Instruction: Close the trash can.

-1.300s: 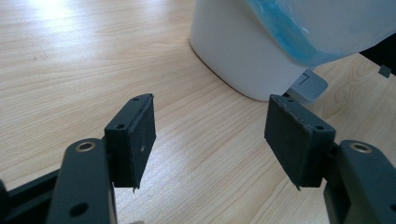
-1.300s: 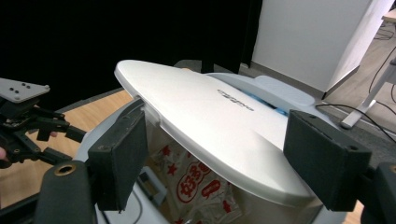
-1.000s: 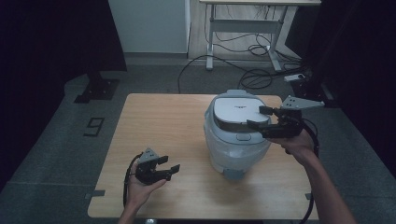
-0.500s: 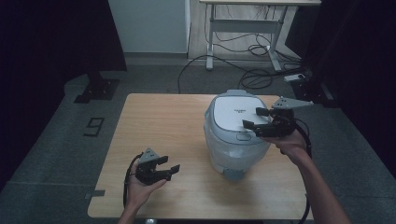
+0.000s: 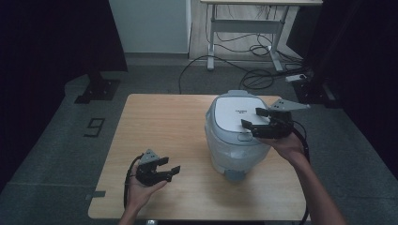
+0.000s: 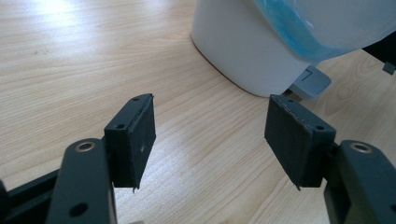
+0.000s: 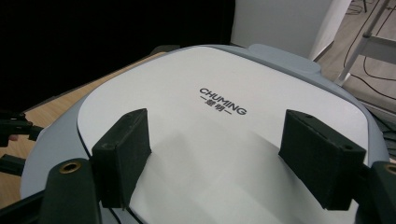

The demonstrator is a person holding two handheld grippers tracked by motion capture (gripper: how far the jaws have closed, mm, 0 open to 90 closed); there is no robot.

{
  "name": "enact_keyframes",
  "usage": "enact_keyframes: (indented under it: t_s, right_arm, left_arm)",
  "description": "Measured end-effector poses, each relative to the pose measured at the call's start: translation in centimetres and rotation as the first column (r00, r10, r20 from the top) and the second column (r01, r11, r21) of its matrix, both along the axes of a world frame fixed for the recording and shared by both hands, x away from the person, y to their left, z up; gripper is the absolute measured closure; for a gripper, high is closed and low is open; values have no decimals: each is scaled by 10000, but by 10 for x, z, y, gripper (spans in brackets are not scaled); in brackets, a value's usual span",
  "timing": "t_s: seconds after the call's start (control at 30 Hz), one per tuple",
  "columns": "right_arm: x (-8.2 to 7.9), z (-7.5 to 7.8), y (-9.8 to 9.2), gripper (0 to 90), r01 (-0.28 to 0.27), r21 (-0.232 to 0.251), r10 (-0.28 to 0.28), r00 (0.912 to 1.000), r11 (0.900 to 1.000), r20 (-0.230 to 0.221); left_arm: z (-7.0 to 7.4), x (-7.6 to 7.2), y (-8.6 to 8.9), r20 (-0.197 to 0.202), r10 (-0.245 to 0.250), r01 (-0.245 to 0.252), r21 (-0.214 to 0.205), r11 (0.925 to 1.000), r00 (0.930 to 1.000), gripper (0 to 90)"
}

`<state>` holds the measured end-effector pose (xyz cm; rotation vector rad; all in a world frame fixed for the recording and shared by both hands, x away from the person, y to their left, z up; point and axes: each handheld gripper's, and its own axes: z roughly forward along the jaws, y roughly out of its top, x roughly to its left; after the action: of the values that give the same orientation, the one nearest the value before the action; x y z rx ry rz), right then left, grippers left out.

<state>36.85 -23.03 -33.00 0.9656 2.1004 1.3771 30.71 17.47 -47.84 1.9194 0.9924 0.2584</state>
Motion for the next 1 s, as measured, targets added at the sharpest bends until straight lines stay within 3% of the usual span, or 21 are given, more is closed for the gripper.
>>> enact_keyframes:
  t_s: [0.13, 0.17, 0.47, 0.7, 1.0]
  right_arm:
    - [-2, 1, 2, 259, 134, -111, -134, 9999, 9998, -3]
    - [-3, 0, 3, 265, 126, -397, -121, 9999, 9991, 113]
    - [-5, -1, 3, 264, 214, -308, -211, 9997, 9993, 96]
    - [-20, -8, -17, 264, 357, 362, -369, 9988, 9987, 334]
    - [-53, -24, -50, 257, 668, 1023, -741, 9948, 9925, 701]
  left_arm:
    - [0, 0, 0, -9, 7, -7, 15, 10000, 10000, 338]
    - [-1, 0, 0, -5, 16, -16, 2, 10000, 10000, 338]
    - [-1, 0, 1, -17, 36, -37, -29, 10000, 10000, 338]
    - [-2, 2, 3, -67, 102, -102, -72, 9999, 9999, 338]
    - [-3, 2, 4, -78, 117, -117, 3, 9999, 9999, 337]
